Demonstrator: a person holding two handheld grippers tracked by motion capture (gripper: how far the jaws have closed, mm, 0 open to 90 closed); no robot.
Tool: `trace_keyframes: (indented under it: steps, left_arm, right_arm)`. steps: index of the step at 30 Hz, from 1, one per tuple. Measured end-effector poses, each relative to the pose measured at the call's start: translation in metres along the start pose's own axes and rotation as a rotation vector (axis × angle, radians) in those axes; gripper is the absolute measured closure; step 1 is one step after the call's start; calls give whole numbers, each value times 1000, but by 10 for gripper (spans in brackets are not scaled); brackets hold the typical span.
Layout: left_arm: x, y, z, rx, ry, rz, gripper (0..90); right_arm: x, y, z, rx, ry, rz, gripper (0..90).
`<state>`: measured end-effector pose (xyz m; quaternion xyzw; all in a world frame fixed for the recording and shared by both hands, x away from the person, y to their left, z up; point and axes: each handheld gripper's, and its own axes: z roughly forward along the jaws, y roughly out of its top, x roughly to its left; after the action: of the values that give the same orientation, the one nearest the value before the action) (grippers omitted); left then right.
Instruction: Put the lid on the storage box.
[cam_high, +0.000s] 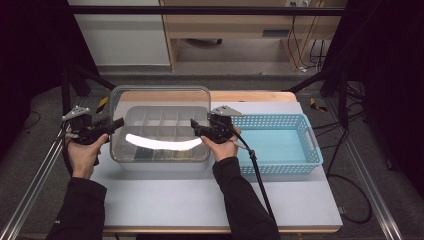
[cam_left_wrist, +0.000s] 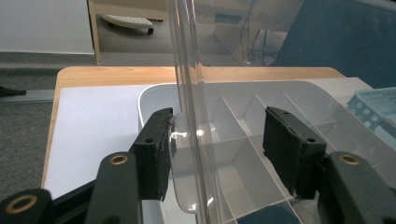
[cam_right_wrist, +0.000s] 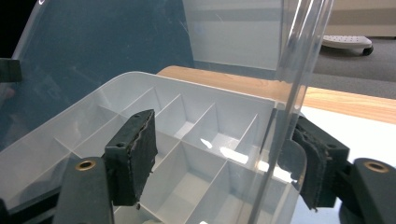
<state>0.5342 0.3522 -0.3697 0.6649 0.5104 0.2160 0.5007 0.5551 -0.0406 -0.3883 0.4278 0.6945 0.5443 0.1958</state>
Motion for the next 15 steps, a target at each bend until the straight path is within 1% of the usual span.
trace_keyframes:
  steps: [4,6,15]
  left_arm:
    - [1,-1,3,7,-1,-5,425]
    - [2,-1,4,11,-1,-6,425]
    - [7,-2,9,23,-8,-18,419]
  right_arm:
    - [0,-2,4,1,-8,-6,275]
    - [0,-3,6,-1,-9,-1,265]
    - [-1,-7,13,-2,-17,3,240]
